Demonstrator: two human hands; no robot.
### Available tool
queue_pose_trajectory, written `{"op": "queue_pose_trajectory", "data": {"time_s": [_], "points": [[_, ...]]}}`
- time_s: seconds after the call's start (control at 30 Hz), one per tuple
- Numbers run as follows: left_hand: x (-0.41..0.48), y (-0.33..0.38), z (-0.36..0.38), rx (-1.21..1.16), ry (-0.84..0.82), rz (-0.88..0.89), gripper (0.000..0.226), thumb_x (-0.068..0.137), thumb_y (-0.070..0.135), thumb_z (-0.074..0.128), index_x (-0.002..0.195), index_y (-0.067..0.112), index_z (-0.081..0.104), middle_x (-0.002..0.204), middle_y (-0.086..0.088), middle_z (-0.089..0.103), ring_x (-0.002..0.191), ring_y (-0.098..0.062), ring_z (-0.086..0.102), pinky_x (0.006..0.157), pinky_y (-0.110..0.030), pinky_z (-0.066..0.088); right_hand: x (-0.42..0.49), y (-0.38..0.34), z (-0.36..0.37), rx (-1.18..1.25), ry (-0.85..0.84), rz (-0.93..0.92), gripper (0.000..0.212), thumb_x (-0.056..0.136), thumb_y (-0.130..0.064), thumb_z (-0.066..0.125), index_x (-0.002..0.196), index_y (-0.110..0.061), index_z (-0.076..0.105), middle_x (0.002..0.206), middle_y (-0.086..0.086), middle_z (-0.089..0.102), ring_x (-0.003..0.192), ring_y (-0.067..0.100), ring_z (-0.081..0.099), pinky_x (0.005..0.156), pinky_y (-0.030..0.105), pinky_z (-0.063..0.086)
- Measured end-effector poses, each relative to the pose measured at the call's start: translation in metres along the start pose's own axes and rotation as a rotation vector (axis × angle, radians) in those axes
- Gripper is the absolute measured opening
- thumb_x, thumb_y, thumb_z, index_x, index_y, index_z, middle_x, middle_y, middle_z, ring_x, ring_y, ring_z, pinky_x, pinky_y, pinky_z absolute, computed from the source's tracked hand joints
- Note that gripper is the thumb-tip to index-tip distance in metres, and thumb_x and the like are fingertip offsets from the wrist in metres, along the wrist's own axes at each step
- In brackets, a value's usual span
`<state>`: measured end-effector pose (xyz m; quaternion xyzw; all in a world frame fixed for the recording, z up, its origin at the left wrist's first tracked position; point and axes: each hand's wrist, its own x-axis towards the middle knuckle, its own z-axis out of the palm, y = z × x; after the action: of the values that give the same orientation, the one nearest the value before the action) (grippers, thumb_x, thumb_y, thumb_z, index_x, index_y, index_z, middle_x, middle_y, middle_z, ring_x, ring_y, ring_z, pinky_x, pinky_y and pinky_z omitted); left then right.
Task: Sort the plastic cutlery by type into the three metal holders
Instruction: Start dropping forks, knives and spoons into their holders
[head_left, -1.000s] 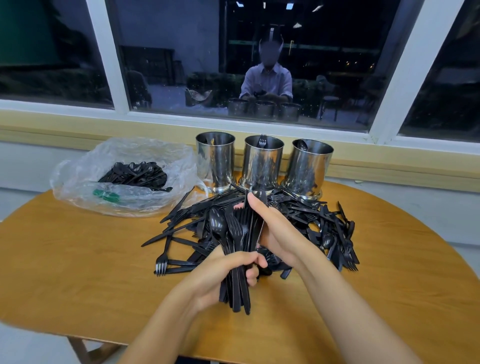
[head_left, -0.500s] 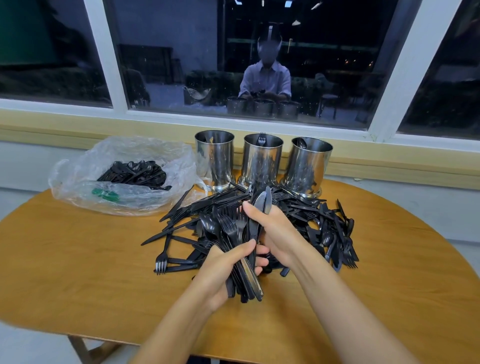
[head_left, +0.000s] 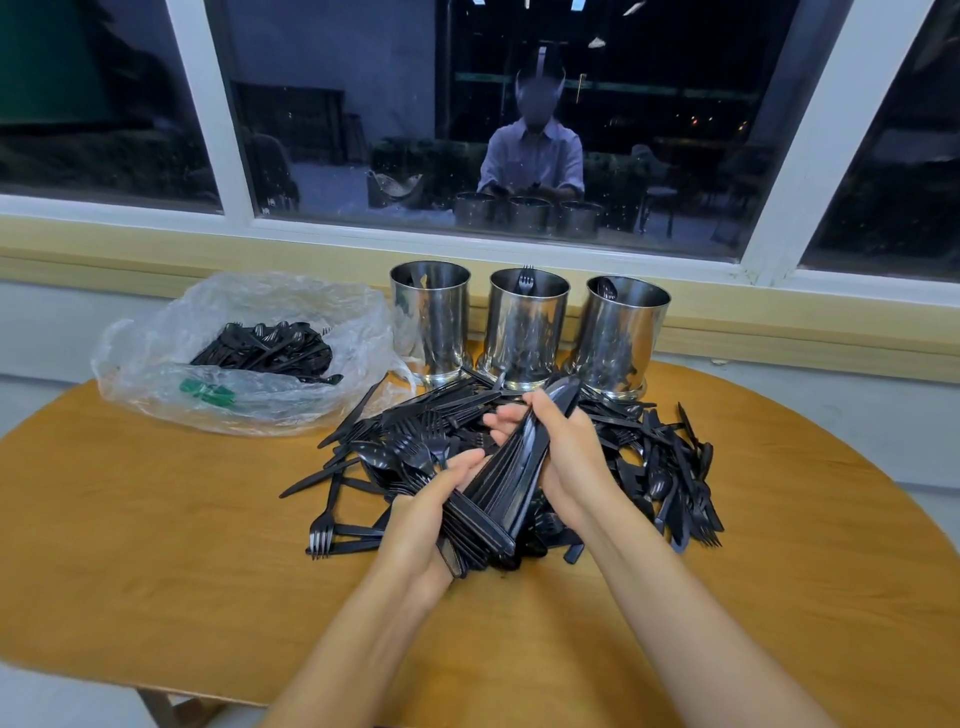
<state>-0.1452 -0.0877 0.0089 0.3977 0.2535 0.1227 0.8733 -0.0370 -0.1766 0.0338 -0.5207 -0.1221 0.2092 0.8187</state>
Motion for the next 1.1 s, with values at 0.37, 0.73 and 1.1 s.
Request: {"op": "queue_pose_trajectory", "data": {"time_s": [0.37, 0.73, 1.1], "points": [[0.08, 0.067, -0.017, 0.06, 0.097, 0.121, 0.025, 0.096, 0.026, 0.06, 0.11, 0.008, 0.069, 0.057, 0.002, 0.032, 0.046, -0.013, 0.031, 0.049, -0.029, 0.038, 0.14, -0.06, 0.042, -0.019, 0.282, -0.208, 0.027, 0.098, -0.016, 0.056, 0.074, -0.013, 0.045, 0.059, 0.0, 0.041, 0.039, 0.006, 0.026, 0.041, 0.02, 0.024], [0.177, 0.126, -0.038, 0.173, 0.121, 0.196, 0.026, 0.098, 0.028, 0.055, 0.107, 0.009, 0.069, 0.054, 0.002, 0.03, 0.043, -0.012, 0.03, 0.053, -0.03, 0.038, 0.306, -0.061, 0.153, -0.14, 0.105, -0.516, 0.025, 0.1, -0.025, 0.052, 0.082, -0.009, 0.043, 0.061, 0.002, 0.039, 0.048, 0.01, 0.036, 0.048, 0.02, 0.035], [0.171, 0.124, -0.037, 0.124, 0.064, 0.148, 0.026, 0.098, 0.025, 0.056, 0.111, 0.005, 0.066, 0.054, 0.004, 0.031, 0.044, -0.01, 0.03, 0.048, -0.025, 0.038, 0.326, -0.028, 0.145, -1.494, -0.215, -0.162, 0.048, 0.083, -0.053, 0.068, 0.066, -0.012, 0.049, 0.069, 0.001, 0.05, 0.078, 0.023, 0.051, 0.064, 0.031, 0.033]]}}
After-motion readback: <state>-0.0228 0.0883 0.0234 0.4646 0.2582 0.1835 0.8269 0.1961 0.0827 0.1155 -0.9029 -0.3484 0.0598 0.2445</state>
